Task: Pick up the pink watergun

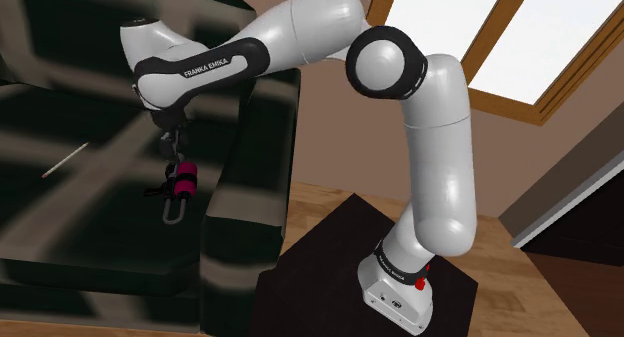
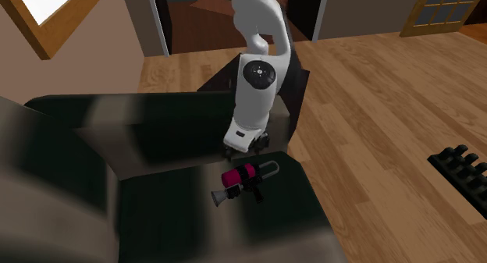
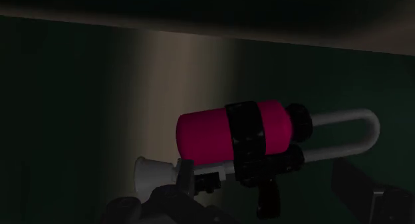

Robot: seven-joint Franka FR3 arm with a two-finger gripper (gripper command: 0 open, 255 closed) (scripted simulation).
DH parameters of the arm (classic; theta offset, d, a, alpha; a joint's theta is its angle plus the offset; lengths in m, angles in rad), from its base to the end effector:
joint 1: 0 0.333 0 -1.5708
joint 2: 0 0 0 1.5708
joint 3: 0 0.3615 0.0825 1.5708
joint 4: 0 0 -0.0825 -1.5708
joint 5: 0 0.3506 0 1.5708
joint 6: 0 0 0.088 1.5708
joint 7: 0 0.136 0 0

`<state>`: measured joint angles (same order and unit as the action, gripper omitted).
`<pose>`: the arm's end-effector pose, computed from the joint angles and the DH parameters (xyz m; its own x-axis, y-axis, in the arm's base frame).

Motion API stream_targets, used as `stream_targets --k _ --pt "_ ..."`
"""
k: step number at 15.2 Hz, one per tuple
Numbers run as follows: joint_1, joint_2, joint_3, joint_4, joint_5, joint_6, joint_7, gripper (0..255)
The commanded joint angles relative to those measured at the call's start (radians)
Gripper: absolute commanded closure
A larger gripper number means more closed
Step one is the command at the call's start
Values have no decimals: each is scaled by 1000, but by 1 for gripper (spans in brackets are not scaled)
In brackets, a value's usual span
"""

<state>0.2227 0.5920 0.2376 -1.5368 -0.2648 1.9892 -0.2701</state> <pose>0.6312 0.2571 0.3329 0.6769 0.7219 -0.1440 0.7341 -0.6765 0.0588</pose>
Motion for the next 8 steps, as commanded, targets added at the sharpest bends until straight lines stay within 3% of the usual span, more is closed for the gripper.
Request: stream_targets --k 1,8 --pt "29 87 -1 93 -24 -20 -18 0" --pt "128 367 -8 418 -83 -105 -97 0"
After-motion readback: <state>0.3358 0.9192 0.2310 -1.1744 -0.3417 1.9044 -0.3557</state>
